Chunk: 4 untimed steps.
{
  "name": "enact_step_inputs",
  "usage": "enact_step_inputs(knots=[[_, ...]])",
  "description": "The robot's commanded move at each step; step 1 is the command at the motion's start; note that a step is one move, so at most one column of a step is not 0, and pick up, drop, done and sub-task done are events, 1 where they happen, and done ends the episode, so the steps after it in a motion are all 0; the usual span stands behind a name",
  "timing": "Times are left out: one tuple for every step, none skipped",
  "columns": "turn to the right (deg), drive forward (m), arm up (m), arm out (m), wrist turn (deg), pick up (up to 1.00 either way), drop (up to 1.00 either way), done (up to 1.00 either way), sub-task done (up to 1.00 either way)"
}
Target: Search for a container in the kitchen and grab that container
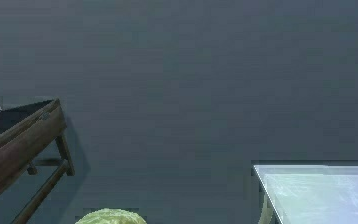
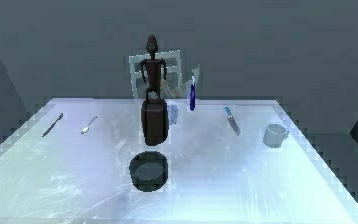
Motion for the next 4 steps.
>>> enact_step_inputs(knots=[[0.0,0.00,0.26,0.00,0.0,0.00,0.00,0.00,0.00],[0.0,0.00,0.00,0.26,0.0,0.00,0.00,0.00,0.00],[0.0,0.00,0.00,0.00,45.0,0.00,0.00,0.00,0.00],[0.0,0.00,0.00,0.00,45.0,0.00,0.00,0.00,0.00]])
